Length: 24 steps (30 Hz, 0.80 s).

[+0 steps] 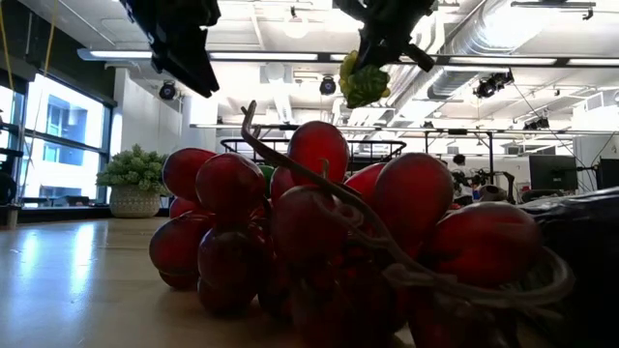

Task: Build produce basket
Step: Put the green grapes into the black wire basket

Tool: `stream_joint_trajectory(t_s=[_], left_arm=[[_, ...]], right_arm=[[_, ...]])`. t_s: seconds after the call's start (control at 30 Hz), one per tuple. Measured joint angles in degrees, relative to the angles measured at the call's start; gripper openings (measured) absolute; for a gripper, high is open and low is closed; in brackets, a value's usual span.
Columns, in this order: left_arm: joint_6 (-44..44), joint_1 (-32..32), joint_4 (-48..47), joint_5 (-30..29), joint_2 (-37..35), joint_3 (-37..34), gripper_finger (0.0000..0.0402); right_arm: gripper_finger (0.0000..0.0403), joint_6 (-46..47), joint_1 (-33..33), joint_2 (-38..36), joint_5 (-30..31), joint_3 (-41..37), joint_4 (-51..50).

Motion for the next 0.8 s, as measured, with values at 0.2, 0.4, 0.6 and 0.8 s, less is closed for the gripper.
stream_joint_trajectory(t_s=[0.2,0.4,0.6,0.8], left_arm=[[5.97,2.54,1.08,0.93,0.0,0.0,0.0227],[9.38,3.7,2.96,1.31,0.0,0.0,0.0227],[10.28,3.77,2.96,1.33,0.0,0.0,0.0227],[10.31,3.76,2.96,1.33,0.0,0.0,0.0227]], right_arm=[[0.0002,-3.64,-5.42,0.07,-3.12,0.0,-0.21],[0.0002,-3.61,-9.58,2.99,-8.6,0.0,-0.04],[0.0002,-1.33,-10.88,5.92,-11.79,-0.02,0.14],[0.0002,0.91,-12.37,9.4,-15.28,-0.02,0.11]])
